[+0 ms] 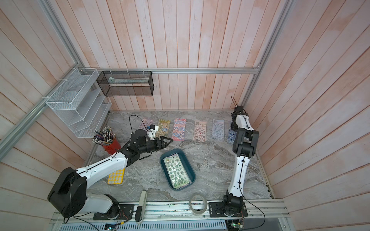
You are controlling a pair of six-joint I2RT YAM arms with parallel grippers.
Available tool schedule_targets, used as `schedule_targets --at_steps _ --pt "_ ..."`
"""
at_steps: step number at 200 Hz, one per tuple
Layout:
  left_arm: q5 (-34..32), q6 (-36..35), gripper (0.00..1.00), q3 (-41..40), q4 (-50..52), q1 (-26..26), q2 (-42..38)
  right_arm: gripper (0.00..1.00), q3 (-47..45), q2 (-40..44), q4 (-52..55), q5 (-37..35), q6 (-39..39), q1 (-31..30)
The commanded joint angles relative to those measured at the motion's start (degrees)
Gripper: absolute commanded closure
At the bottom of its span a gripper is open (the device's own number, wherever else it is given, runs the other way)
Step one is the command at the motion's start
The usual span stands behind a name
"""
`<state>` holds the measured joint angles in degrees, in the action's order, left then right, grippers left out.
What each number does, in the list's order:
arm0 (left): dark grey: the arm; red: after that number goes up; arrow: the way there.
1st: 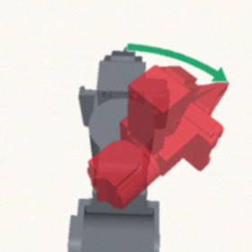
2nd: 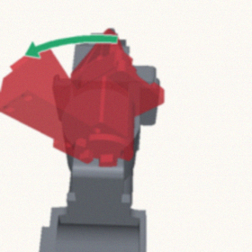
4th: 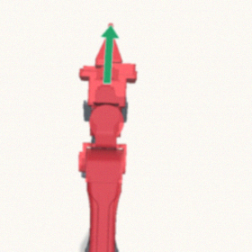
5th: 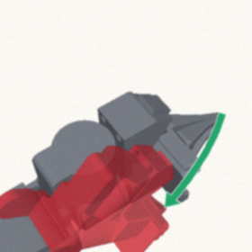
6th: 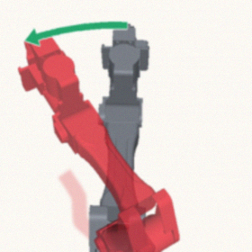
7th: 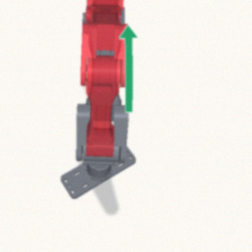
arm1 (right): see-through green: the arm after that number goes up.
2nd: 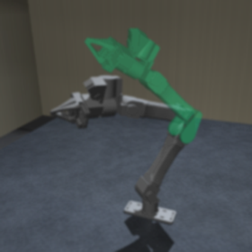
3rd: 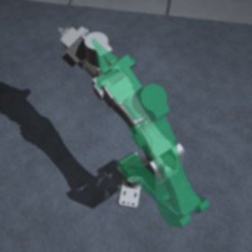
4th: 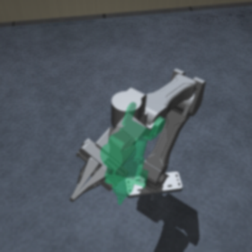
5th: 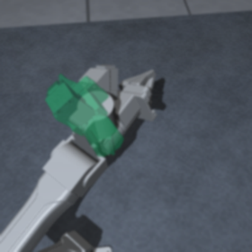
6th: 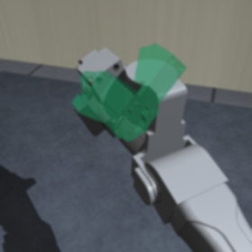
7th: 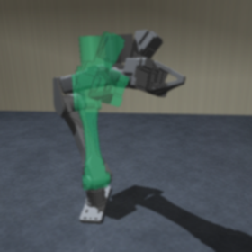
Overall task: Take the stickers out of the storage box
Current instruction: Place the sticker at the center of the board.
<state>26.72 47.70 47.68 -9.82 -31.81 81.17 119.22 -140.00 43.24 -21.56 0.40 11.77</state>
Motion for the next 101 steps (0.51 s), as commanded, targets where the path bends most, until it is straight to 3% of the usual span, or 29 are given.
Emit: schedule_targets --at_steps 1,36,101 --pt "1.1 0.1 0.24 1.6 -0.8 0.3 0.5 0.68 1.4 -1.5 -0.3 -1.0 0.8 0.1" --pt "0.6 0.0 0.24 1.3 -0.3 0.3 -0.5 0.65 1.5 2.0 -0.6 -3.7 2.7 0.1" --pt "-4.3 -3.1 0.23 1.8 6.8 0.4 -6.4 0.59 -4.8 19.0 -4.0 -4.5 4.7 -3.0"
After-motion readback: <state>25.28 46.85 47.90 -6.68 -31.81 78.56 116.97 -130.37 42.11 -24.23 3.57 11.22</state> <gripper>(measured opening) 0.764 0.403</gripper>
